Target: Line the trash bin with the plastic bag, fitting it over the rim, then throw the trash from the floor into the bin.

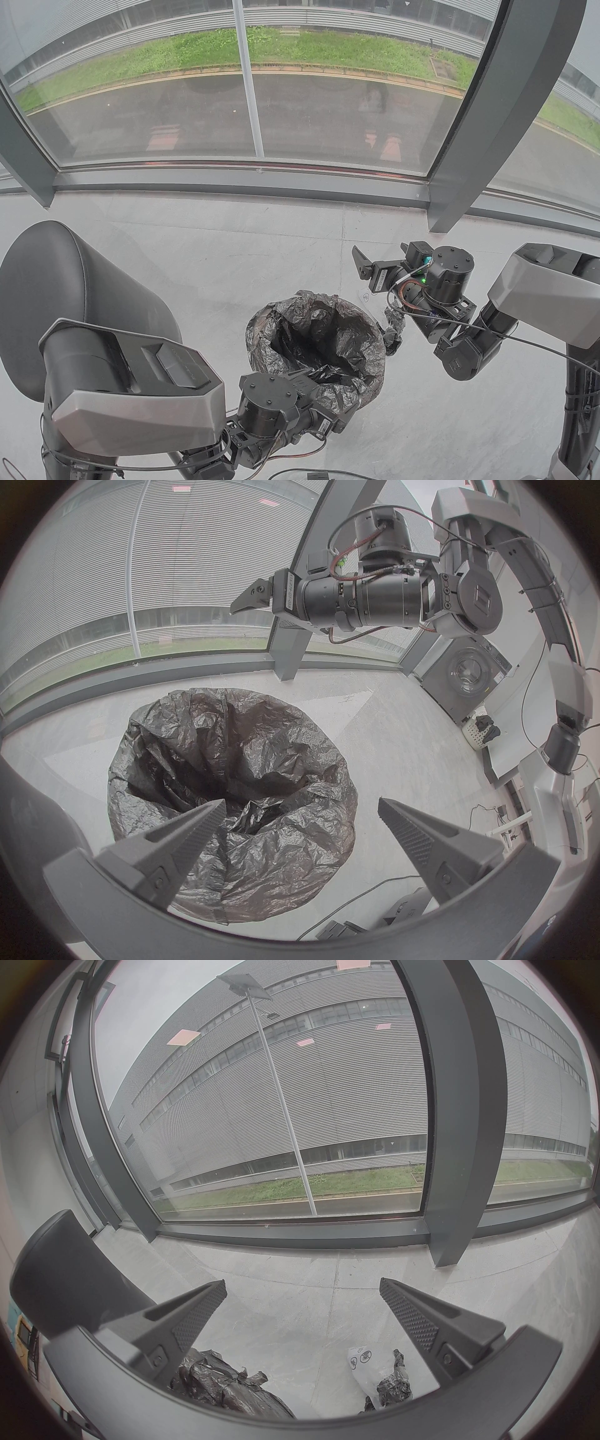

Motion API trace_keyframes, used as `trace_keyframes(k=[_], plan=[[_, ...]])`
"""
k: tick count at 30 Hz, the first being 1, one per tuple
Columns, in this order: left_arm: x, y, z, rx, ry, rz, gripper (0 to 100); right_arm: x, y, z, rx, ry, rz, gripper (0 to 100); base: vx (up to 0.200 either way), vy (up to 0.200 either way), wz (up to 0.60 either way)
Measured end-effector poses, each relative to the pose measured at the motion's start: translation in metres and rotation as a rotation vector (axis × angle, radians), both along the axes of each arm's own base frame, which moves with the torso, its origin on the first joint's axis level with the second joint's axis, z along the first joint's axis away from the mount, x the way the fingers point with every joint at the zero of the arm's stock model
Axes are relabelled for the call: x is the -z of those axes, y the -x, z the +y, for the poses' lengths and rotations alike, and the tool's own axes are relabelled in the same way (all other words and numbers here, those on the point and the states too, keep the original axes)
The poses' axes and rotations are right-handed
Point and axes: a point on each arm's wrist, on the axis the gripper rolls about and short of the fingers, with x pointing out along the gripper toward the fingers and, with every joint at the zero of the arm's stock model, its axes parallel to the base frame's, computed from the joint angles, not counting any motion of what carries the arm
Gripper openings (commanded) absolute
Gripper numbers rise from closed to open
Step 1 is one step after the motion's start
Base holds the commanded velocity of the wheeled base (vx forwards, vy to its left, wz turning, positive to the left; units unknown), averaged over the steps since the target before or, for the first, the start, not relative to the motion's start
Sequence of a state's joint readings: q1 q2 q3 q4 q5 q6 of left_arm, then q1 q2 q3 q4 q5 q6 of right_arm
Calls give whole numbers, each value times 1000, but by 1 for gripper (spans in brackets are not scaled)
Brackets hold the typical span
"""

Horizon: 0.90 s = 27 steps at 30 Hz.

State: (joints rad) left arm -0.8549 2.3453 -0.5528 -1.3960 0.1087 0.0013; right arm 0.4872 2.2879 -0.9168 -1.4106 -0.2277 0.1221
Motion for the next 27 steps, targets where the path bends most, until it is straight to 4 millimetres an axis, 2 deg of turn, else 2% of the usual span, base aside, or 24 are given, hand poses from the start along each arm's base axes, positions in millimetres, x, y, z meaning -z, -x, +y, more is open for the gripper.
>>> trace_keyframes(k=[15,27], plan=[[29,-4,1,-20,-19,71,100,2,-1,0,1,1,-1,100,0,0,0],[35,12,3,-15,-14,145,100,2,-1,0,1,-1,-1,100,0,0,0]])
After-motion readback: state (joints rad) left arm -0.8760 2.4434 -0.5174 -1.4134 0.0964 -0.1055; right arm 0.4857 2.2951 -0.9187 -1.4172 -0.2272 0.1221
